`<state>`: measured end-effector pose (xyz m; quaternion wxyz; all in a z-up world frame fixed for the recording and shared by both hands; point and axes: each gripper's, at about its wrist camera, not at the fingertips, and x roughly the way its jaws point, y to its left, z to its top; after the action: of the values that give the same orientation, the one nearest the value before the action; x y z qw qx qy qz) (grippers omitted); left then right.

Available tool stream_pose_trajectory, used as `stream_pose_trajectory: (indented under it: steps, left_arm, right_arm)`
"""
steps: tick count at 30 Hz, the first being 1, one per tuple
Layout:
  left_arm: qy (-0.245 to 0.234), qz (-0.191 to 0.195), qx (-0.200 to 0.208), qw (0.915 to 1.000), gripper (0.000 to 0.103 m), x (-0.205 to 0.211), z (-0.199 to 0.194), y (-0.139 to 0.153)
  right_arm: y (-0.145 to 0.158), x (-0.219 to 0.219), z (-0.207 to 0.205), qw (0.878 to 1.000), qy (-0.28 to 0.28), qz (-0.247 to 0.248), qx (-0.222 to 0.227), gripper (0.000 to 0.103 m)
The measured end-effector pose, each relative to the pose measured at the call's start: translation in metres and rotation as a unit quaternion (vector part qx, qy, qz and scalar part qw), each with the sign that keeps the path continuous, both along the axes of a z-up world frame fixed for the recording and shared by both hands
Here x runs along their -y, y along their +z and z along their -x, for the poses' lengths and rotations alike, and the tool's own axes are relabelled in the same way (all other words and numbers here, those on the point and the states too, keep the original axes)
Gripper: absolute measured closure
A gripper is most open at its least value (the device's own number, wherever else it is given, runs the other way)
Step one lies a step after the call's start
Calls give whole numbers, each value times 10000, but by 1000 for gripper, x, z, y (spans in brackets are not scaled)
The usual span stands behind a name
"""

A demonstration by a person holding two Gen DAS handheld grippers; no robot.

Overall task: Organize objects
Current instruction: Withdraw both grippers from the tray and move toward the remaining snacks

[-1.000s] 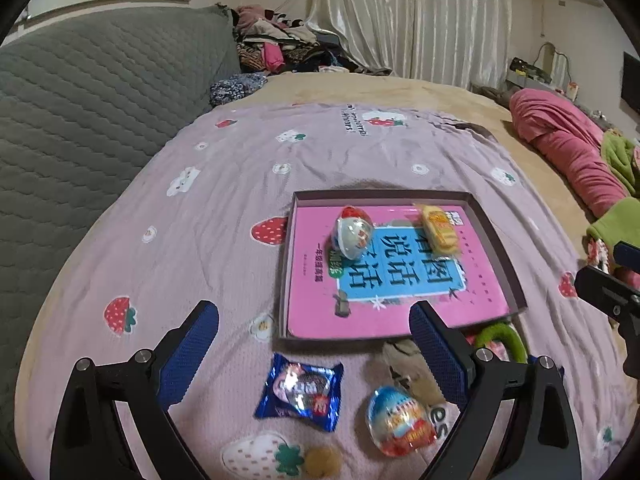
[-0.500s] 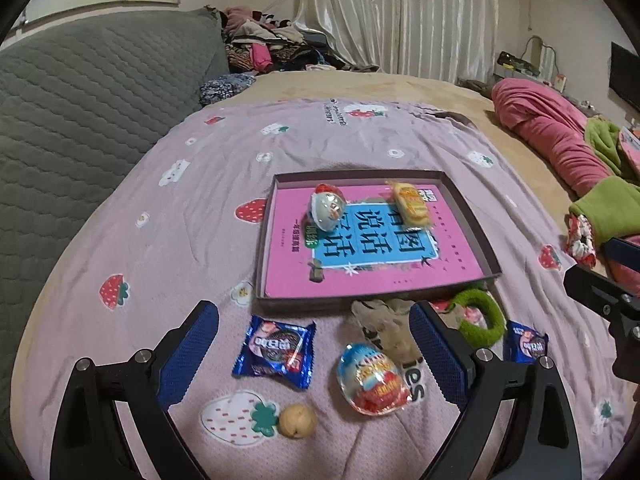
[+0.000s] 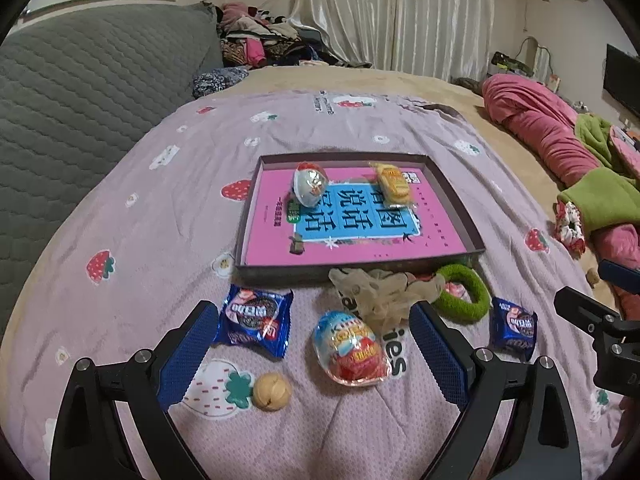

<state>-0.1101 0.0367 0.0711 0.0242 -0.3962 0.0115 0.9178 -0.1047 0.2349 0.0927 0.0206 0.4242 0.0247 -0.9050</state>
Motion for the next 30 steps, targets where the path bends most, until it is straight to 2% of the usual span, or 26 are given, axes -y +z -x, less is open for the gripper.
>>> stream_pose_trajectory:
  steps: [6, 19, 30]
  left_arm:
    - [-15, 27, 62, 10000, 7, -3, -9, -10]
    - [-64, 28, 114, 9999, 7, -10, -29, -21]
    - [-147, -116, 182, 9997, 7, -14, -48, -35]
  right_arm:
    - [-7, 0, -10, 9999, 23, -132, 7, 11]
    - [-20, -9, -30, 9999, -61, -78, 76, 11]
    - [-35, -9, -48, 9998, -34, -150, 156, 7]
